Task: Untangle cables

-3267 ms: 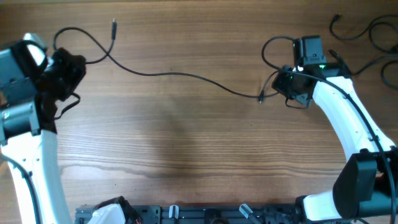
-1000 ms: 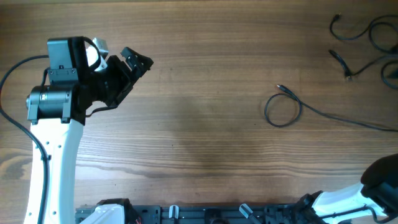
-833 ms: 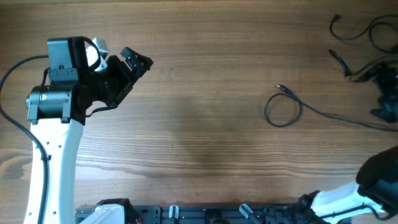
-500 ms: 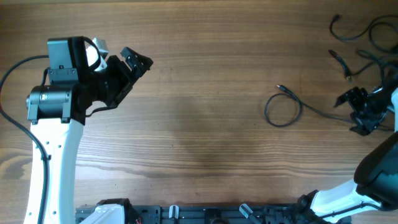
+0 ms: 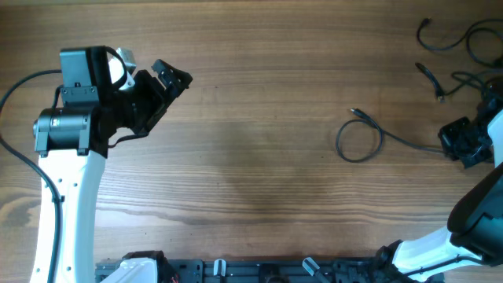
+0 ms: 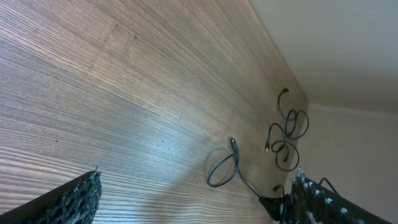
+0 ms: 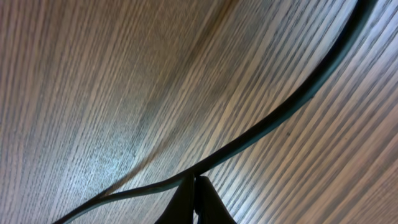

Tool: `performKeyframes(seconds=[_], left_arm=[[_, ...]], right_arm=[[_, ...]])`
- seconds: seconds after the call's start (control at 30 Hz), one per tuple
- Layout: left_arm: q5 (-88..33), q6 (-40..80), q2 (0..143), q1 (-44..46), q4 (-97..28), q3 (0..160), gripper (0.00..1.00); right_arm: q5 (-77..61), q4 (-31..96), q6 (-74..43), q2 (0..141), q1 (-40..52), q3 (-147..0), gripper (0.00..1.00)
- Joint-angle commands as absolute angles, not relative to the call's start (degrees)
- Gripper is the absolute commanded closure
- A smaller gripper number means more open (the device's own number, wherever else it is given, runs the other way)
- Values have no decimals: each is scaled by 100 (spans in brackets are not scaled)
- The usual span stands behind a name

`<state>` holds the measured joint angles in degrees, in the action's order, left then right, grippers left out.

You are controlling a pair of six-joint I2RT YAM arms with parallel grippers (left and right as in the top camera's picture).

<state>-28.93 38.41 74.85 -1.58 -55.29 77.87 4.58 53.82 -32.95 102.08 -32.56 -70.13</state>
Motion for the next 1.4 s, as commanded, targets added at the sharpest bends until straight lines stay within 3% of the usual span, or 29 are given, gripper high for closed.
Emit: performKeyframes(seconds=[0.0, 0.27, 0.3, 0.33, 0.4, 0.43, 0.53, 0.7, 0.83, 0.9, 0.97, 1.37], left_arm=[[-2838, 3771, 7513, -134, -5513, 7791, 0], [-2838, 3771, 7513, -134, -5513, 7791, 0], [-2836, 3771, 7513, -134, -5513, 7791, 0], [-2836, 3774, 7513, -132, -5511, 7791, 0], [-2836, 3774, 7513, -132, -5511, 7791, 0], [-2838, 3771, 7513, -134, -5513, 7791, 0], [-2838, 3771, 7513, -132, -5513, 7791, 0], [-2836, 3771, 7513, -134, -5516, 7791, 0], [-2838, 3771, 7513, -134, -5513, 7791, 0], [-2838, 3771, 7513, -134, -5513, 7791, 0], [-2838, 3771, 7513, -134, -5516, 7791, 0], [-2836, 3769, 7513, -134, -5516, 7791, 0]], right_arm=[[687, 5428, -3221, 10224, -3275, -7465, 96], [432, 5531, -3146, 10224, -3295, -7778, 95], [-5, 5680, -3142, 10224, -3295, -7771, 67], [-458, 5776, -3004, 10224, -3295, -7725, 46], [-1120, 5885, -2510, 10224, -3280, -7605, 15], [-1194, 5946, -2414, 10224, -3242, -7516, 9], [-1009, 5800, -2543, 10224, -3079, -7146, 7], [-102, 5019, -3393, 10224, -3017, -6425, 15], [189, 4228, -3470, 10224, -3017, -6104, 36], [233, 3988, -3454, 10224, -3020, -6106, 57], [412, 3903, -3470, 10224, -3024, -6108, 92], [1002, 4969, -3448, 10224, -3470, -7459, 96]])
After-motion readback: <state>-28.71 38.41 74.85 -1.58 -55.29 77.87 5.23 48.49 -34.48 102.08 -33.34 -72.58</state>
